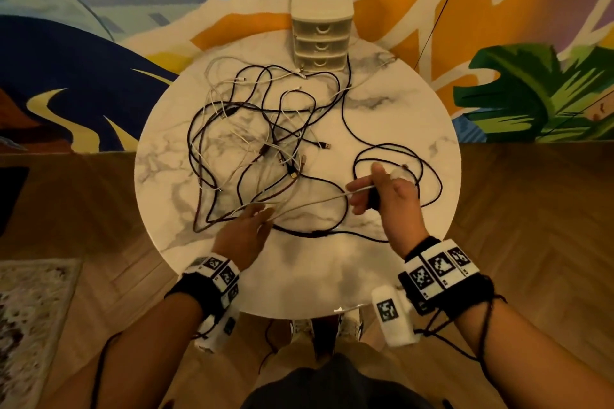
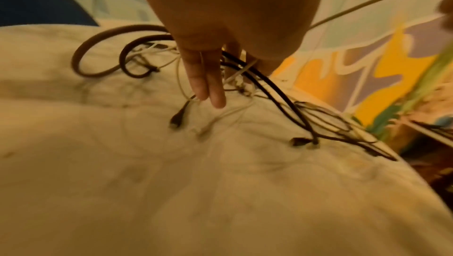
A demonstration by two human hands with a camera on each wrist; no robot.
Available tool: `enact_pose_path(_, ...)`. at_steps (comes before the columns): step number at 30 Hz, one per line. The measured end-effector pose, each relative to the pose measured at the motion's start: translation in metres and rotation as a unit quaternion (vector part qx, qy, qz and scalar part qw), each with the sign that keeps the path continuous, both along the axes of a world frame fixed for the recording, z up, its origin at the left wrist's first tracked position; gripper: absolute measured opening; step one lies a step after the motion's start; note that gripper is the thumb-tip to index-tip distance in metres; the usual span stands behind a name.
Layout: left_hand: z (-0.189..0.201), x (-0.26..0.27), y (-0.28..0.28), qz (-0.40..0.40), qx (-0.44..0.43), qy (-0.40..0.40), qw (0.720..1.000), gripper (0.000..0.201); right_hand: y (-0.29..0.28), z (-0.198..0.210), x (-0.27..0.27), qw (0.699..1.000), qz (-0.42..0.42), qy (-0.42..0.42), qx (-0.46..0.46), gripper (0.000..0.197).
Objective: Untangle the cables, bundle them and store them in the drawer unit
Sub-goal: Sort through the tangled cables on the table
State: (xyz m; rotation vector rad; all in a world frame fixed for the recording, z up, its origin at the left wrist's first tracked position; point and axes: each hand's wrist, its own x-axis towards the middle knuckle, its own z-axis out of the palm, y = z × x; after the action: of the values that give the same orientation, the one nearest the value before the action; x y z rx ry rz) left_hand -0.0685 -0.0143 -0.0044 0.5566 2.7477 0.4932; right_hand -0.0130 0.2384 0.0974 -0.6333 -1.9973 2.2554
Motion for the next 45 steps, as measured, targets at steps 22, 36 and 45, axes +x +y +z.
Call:
enact_pose_path(22,0.074,-0.01,0.03,0.075,0.157,0.061,0.983,0.013,0.053,-0.005,-0.01,0.973,-0.184,-0.033,-0.136,0.068)
enact_pose_path(36,0.048,0.022,0.015,-0.023,0.002,-0.049,0.999,0.021,0.112,-0.039,-0.002,0.915,-0.296,-0.056,-0.267,0.06)
enact_pose_path(45,0.079,0.029,0.057,-0.076,0.082,0.05,0.993,0.026,0.03,-0.038,0.022,0.979,0.101,-0.118,0.134,0.026)
